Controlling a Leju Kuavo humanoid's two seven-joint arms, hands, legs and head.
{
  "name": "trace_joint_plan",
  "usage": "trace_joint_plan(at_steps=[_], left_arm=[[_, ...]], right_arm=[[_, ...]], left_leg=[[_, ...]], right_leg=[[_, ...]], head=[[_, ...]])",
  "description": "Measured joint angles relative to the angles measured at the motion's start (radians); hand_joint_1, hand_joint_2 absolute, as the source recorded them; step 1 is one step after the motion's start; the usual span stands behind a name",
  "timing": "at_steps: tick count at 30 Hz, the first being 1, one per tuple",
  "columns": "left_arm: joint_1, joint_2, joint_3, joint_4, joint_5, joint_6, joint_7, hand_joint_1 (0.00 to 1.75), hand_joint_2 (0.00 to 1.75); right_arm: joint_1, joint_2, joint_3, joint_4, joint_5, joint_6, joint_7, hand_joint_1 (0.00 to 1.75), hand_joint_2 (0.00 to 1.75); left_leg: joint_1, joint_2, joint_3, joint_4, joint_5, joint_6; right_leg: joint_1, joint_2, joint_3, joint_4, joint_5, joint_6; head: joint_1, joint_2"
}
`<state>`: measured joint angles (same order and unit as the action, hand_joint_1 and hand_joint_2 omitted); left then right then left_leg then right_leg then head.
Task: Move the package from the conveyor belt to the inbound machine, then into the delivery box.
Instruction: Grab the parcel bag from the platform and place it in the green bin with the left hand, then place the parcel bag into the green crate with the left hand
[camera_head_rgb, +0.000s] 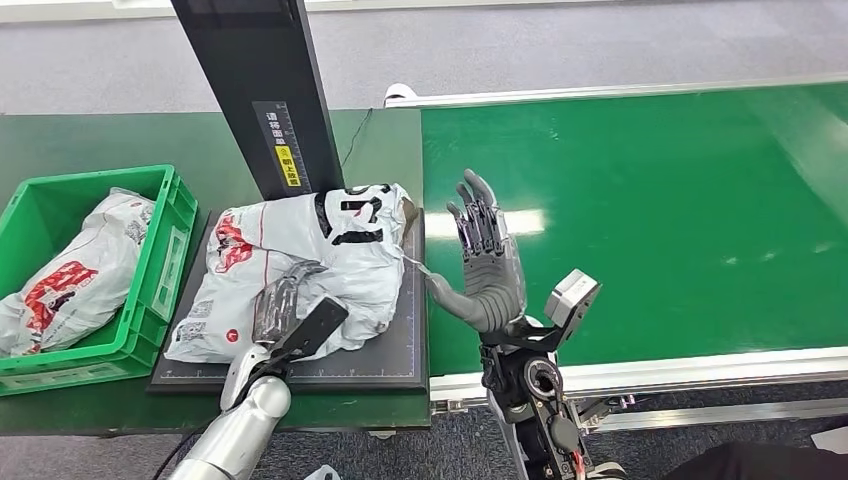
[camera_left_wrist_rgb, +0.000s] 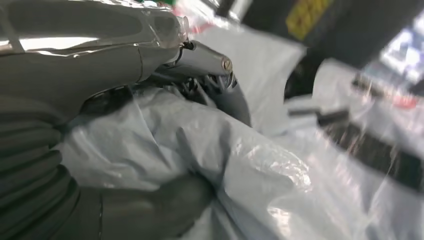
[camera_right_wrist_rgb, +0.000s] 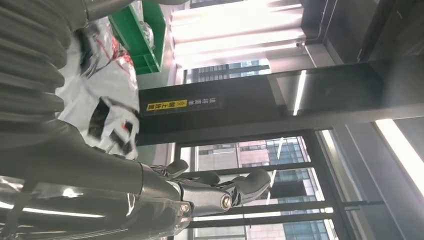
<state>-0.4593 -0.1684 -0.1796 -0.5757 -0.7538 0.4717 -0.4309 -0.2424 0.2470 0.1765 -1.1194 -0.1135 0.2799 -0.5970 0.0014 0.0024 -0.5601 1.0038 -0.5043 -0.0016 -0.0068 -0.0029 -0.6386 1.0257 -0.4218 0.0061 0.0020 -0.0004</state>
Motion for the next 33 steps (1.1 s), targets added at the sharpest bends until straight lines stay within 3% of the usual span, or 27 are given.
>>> trace_joint_plan(at_steps=[5, 17, 21, 26, 30, 33], left_arm=[[0.091, 0.001, 0.05, -0.193, 0.172, 0.088, -0.113, 1.75, 1.75], [0.255, 0.007, 0.074, -0.562, 0.441, 0.156, -0.255, 1.75, 1.75], [0.334, 0.033, 0.045, -0.793, 0.604, 0.173, -0.267, 1.75, 1.75], [0.401, 0.077, 0.026, -1.073, 0.664, 0.207, -0.271, 1.75, 1.75], [0.409, 0.109, 0.04, -1.191, 0.721, 0.152, -0.271, 1.75, 1.75], [0.4, 0.121, 0.089, -1.228, 0.789, 0.028, -0.271, 1.75, 1.75]], right_arm=[[0.017, 0.005, -0.01, -0.013, 0.004, -0.015, 0.003, 0.0, 1.75], [0.031, 0.008, -0.023, -0.024, 0.007, -0.016, 0.006, 0.0, 1.75], [0.042, 0.009, -0.037, -0.029, 0.012, -0.013, 0.004, 0.0, 1.75], [0.049, 0.009, -0.055, -0.035, 0.019, -0.002, 0.002, 0.0, 1.75], [0.05, 0.009, -0.065, -0.035, 0.025, 0.005, -0.001, 0.0, 1.75], [0.05, 0.009, -0.072, -0.035, 0.028, 0.006, -0.006, 0.0, 1.75]], left_leg=[[0.0, 0.0, -0.004, 0.0, 0.0, 0.0], [0.0, 0.0, -0.006, 0.0, 0.0, 0.0], [0.0, 0.001, -0.006, 0.0, 0.0, 0.0], [0.001, 0.001, -0.007, 0.0, -0.001, 0.0], [0.001, 0.0, -0.006, 0.0, -0.001, 0.0], [0.001, 0.0, -0.005, 0.0, 0.0, -0.001]], right_leg=[[0.0, 0.0, -0.004, 0.0, 0.0, 0.0], [0.0, 0.0, -0.005, 0.0, 0.0, 0.0], [0.0, 0.0, -0.006, 0.0, -0.001, 0.0], [0.0, 0.0, -0.006, 0.0, -0.001, 0.0], [0.0, 0.0, -0.006, 0.0, -0.001, 0.0], [0.0, 0.0, -0.005, 0.0, -0.001, 0.0]], head=[[0.0, 0.0], [0.0, 0.0], [0.0, 0.0], [0.0, 0.0], [0.0, 0.0], [0.0, 0.0]])
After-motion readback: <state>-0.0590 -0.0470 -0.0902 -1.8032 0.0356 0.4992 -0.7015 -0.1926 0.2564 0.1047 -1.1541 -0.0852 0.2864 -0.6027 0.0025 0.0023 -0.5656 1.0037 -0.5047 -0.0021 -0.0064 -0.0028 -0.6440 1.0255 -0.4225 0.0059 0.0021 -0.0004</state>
